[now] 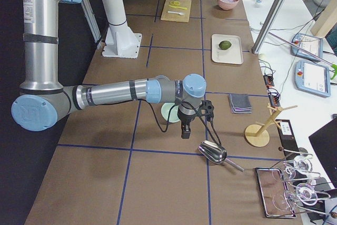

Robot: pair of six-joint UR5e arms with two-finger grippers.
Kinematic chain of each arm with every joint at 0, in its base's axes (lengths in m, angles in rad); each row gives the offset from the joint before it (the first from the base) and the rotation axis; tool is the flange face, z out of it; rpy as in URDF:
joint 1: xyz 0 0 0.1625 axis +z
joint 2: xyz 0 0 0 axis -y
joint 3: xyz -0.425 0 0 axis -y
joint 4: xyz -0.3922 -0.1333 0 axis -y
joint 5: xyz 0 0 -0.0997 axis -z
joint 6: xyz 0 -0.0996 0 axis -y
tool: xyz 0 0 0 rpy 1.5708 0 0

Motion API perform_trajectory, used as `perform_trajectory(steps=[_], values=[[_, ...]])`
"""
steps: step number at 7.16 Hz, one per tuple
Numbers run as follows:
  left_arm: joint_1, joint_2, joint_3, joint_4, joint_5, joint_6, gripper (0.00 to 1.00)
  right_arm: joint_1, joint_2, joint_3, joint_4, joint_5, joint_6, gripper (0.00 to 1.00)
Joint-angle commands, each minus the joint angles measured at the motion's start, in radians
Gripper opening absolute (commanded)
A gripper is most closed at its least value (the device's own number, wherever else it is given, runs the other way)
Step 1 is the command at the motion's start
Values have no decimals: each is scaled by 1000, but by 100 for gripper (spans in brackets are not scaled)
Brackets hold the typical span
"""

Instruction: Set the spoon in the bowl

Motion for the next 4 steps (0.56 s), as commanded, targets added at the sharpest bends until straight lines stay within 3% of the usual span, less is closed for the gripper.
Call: perform_trajectory(steps=[1, 3, 4], values=[[0, 0, 6, 0, 1, 5, 100, -3, -3, 0, 0, 0, 0, 100], [0, 0, 0, 0, 1, 5, 100, -30, -3, 0, 26, 1, 27, 99], [0, 0, 0, -12, 1, 5, 100, -80, -6, 2, 117, 1, 165, 99]])
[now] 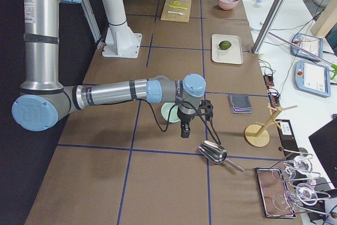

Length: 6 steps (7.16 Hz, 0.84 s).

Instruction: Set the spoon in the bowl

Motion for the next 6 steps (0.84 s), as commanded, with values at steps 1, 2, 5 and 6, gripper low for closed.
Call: perform_trajectory(steps=[1, 2, 5, 6], values=[[2, -1, -1, -26, 2, 2, 100, -104, -20, -6, 197, 2, 249, 99], [2, 0, -1, -43, 2, 0, 100, -138, -46, -14, 264, 5, 269, 99], [3, 0, -1, -43, 0, -4, 100, -184, -51, -16, 277, 19, 329, 98], [3, 3, -1, -43, 2, -4, 100, -221, -59, -20, 356, 10, 418, 98]])
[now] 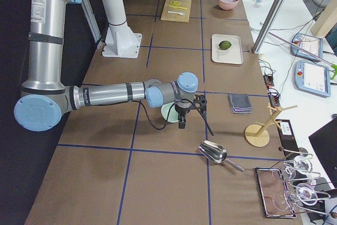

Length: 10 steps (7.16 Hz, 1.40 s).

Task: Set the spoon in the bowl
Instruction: 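Lower the right gripper onto the rim of the pale green bowl and grasp it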

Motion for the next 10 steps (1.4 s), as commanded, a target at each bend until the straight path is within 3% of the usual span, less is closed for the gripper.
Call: perform_trajectory(steps=[1, 2, 5, 6, 7, 8, 10], values=[[0, 4, 0, 0, 2, 0, 100, -80, -34, -57, 212, -15, 158, 98], [0, 4, 0, 0, 2, -2, 100, -117, -35, -101, 363, -34, 278, 98], [0, 5, 0, 0, 2, 0, 100, -200, -38, -149, 413, -65, 346, 95], [0, 5, -2, -1, 2, 0, 100, -203, -38, -149, 415, -68, 346, 72], [0, 5, -2, 0, 2, 0, 100, -202, -38, -149, 415, -66, 344, 18], [0, 5, -2, 0, 2, 0, 100, -202, -43, -149, 415, -68, 338, 2], [0, 5, 0, 0, 2, -2, 100, -200, -43, -140, 416, -65, 338, 0]])
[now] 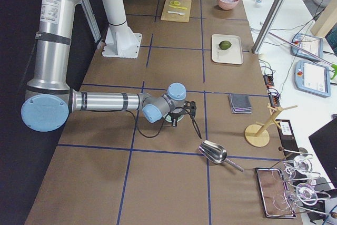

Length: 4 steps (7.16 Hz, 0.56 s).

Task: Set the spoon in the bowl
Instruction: 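Slide the green bowl with the right gripper toward the table centre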

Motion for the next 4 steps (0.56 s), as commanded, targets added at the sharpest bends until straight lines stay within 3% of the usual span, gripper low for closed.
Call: perform_trajectory(steps=[1, 3, 4], values=[[0, 0, 0, -1, -2, -1, 100, 1, 1, 71, 14, 12, 9, 0], [0, 0, 0, -1, -3, -1, 100, -39, 42, 202, 25, 52, 195, 0], [0, -2, 0, -1, -3, -1, 100, -141, 136, 216, 22, 29, 360, 0]])
